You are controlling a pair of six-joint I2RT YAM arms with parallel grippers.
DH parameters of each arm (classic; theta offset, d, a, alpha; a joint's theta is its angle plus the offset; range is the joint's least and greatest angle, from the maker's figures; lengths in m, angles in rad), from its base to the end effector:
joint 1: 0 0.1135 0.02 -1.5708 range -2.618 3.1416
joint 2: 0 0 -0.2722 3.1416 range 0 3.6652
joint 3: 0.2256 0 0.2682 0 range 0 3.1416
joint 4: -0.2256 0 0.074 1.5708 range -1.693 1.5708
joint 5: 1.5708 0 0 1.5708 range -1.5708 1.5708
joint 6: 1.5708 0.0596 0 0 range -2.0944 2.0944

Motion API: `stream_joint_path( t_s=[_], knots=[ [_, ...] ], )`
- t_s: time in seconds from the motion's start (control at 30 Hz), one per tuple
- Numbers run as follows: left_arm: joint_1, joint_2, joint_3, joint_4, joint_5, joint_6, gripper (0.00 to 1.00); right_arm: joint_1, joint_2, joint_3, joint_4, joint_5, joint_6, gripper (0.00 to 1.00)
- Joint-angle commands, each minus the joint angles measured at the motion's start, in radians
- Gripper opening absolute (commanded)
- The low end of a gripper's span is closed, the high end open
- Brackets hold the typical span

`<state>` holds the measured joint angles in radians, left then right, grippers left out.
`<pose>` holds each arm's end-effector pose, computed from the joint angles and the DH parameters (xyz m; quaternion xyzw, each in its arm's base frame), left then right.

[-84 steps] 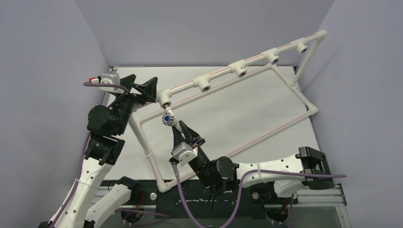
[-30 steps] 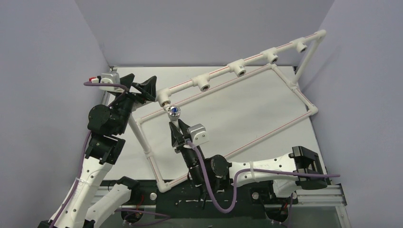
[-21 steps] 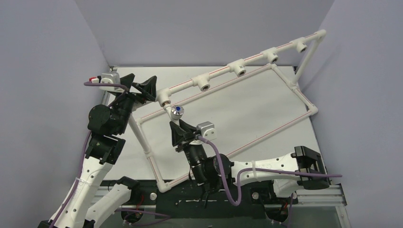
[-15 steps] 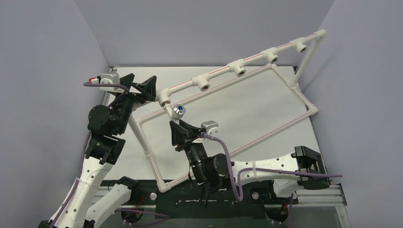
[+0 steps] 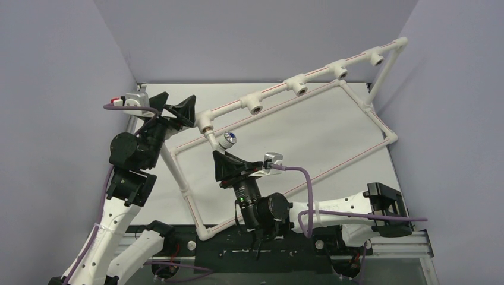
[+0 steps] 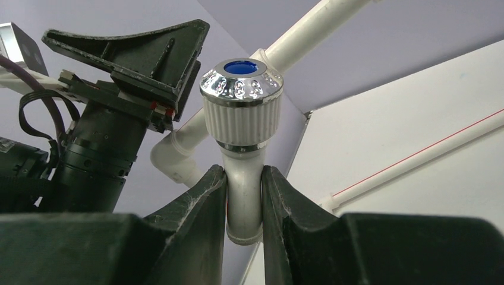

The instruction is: Install the water faucets

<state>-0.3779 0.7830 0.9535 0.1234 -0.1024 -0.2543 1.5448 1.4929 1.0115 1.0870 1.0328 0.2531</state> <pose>0.1901 -0.0689 0.4476 -0.0043 0.5966 -0.2203 0.7717 0.0601 0.3428 0.3765 0.1064 0.5855 0.4603 0.6588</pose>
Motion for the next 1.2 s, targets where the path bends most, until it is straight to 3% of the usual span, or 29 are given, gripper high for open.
stream_joint_path(
  t_s=[0.0,0.77,1.0,1.17],
  knots=[
    [-0.004,-0.017,-0.074,-0.298,0.034,-0.037,0.90,-0.061,-0.004,-0.010,0.122,0.068,0.176,0.00],
    [0.042,-0.044,-0.088,-0.281,0.053,-0.062,0.90,-0.040,0.032,0.012,-0.031,0.111,0.667,0.00],
    [0.081,-0.045,-0.097,-0.264,0.086,-0.080,0.90,-0.041,0.026,0.037,-0.174,0.101,0.879,0.00],
    [0.095,-0.053,-0.100,-0.260,0.092,-0.081,0.90,-0.040,0.030,0.053,-0.230,0.086,0.932,0.00]
  ],
)
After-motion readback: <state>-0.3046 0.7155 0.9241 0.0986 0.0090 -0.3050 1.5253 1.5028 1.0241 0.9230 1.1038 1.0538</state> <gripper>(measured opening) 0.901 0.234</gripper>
